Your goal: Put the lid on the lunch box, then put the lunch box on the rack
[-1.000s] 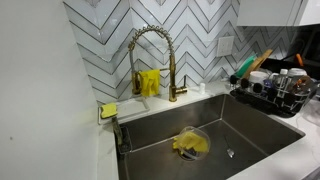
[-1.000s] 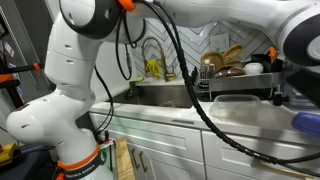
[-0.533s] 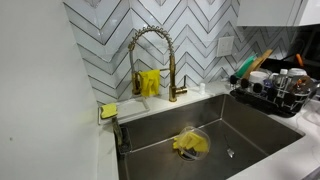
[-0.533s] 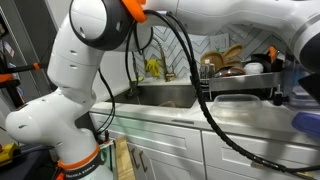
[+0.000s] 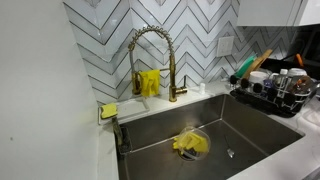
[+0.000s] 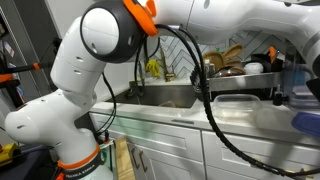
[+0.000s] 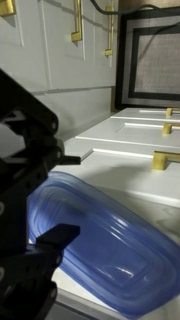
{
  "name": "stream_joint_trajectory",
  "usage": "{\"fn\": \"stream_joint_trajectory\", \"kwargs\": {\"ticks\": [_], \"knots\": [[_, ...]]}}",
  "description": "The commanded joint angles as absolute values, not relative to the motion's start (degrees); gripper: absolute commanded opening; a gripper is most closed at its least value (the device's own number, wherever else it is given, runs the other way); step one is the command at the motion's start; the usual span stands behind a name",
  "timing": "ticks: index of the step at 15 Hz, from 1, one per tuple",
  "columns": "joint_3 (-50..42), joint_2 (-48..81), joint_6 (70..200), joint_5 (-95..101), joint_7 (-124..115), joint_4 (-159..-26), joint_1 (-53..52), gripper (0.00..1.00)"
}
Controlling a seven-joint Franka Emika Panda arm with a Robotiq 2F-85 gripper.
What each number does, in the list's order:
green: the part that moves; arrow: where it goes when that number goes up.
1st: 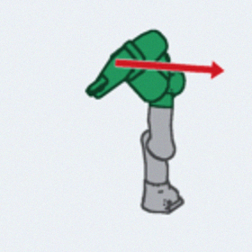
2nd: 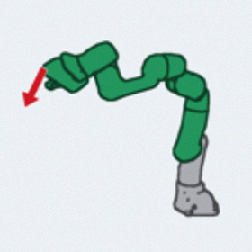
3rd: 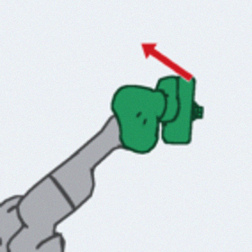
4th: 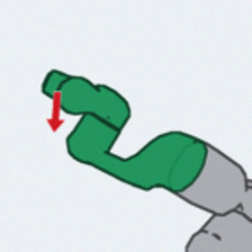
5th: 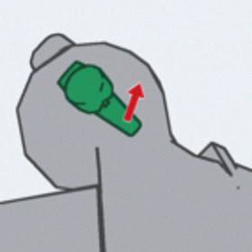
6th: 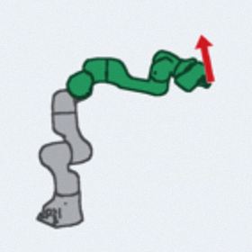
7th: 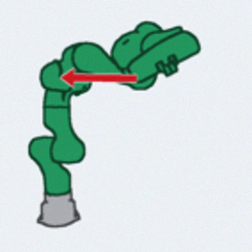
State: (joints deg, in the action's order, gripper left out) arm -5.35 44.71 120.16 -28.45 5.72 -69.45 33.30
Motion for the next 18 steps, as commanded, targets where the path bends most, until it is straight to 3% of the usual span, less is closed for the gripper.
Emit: {"fn": "stream_joint_trajectory", "kwargs": {"ticks": [1,4,7,18], "knots": [[-3.4,47.7,117.1,-30.4,3.4,-64.9,35.4,0.31],[-3.4,48.4,116.5,-31.6,2.6,-63.9,35.6,0.10],[-3.6,48.1,115.6,-32.0,2.3,-63.6,35.5,0.00],[-7.8,39.1,107.1,-25.5,3.7,-68.4,34.0,0.02]]}}
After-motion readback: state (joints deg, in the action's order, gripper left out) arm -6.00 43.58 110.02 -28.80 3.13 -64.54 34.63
